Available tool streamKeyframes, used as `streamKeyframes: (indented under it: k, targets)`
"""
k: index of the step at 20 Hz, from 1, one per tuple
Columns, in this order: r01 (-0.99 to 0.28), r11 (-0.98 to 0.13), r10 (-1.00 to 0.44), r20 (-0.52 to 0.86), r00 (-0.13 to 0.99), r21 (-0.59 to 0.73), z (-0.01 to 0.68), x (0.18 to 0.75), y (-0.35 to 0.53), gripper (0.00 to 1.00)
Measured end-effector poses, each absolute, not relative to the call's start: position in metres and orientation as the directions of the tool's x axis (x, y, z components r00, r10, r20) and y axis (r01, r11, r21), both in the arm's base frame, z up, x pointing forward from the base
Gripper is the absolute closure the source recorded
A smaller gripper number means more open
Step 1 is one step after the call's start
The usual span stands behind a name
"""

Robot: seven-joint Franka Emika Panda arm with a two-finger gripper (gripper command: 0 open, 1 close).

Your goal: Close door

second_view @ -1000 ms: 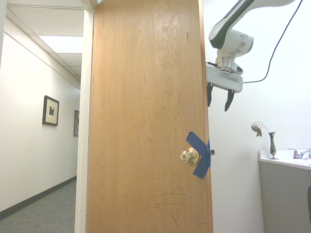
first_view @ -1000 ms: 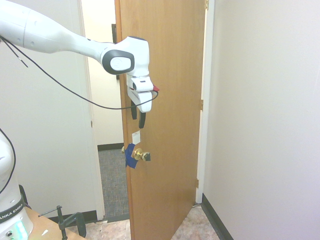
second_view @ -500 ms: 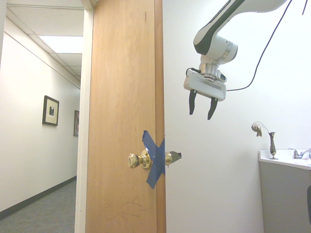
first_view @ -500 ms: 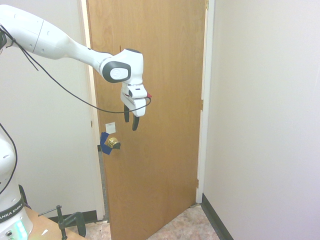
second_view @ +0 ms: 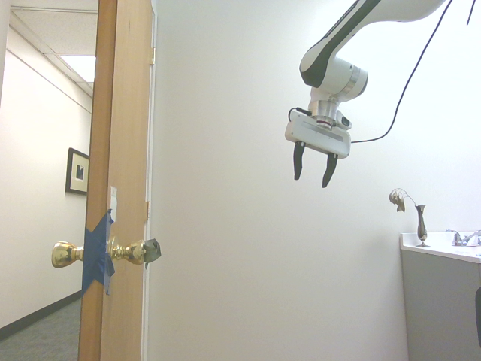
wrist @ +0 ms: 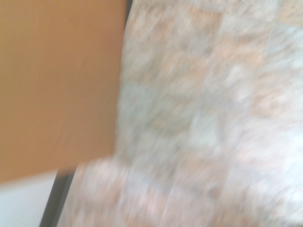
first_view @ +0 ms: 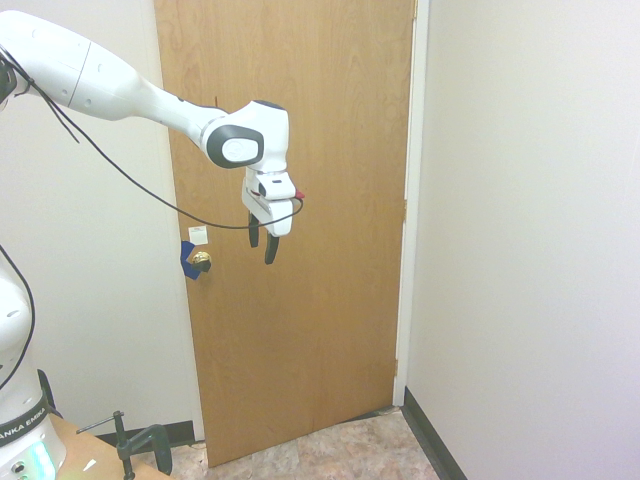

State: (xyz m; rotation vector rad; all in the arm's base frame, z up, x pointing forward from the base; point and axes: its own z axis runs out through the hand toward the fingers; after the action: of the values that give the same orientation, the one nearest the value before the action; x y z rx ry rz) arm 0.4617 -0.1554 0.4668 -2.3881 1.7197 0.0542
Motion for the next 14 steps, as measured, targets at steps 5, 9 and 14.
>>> streamKeyframes:
  k: [5, 9, 14]
  targets:
    - [-0.791, -0.603, -0.789, -0.073, 0.61, -0.105, 0.435, 0.48, 0.131, 0.0]
    - [-0.793, -0.602, -0.796, -0.005, 0.605, -0.09, 0.393, 0.534, 0.167, 0.0]
    - [-0.883, -0.437, -0.897, 0.012, 0.442, -0.173, 0.394, 0.598, 0.089, 0.0]
